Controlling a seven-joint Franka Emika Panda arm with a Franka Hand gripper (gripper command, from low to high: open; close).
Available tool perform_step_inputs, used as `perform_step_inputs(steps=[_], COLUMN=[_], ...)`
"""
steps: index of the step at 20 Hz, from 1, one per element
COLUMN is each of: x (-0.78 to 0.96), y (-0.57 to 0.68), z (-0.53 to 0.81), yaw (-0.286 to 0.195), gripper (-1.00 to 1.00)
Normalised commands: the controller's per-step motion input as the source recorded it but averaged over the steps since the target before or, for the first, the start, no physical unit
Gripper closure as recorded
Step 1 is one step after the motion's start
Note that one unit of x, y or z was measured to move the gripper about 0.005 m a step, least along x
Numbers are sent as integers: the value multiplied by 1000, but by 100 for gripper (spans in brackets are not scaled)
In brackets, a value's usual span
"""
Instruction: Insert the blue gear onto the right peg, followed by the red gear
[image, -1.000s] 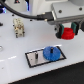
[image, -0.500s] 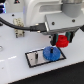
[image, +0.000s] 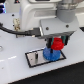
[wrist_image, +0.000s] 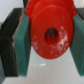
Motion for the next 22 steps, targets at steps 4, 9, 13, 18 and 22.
perform_step_inputs(steps=[4,9,13,18,22], x=[107,69,84,-76,186], y=[-200,-224,-212,-81,-135], z=[-232,-212,-239,281,-1], yaw=[0,0,0,0,0], gripper=[100,100,100,100,100])
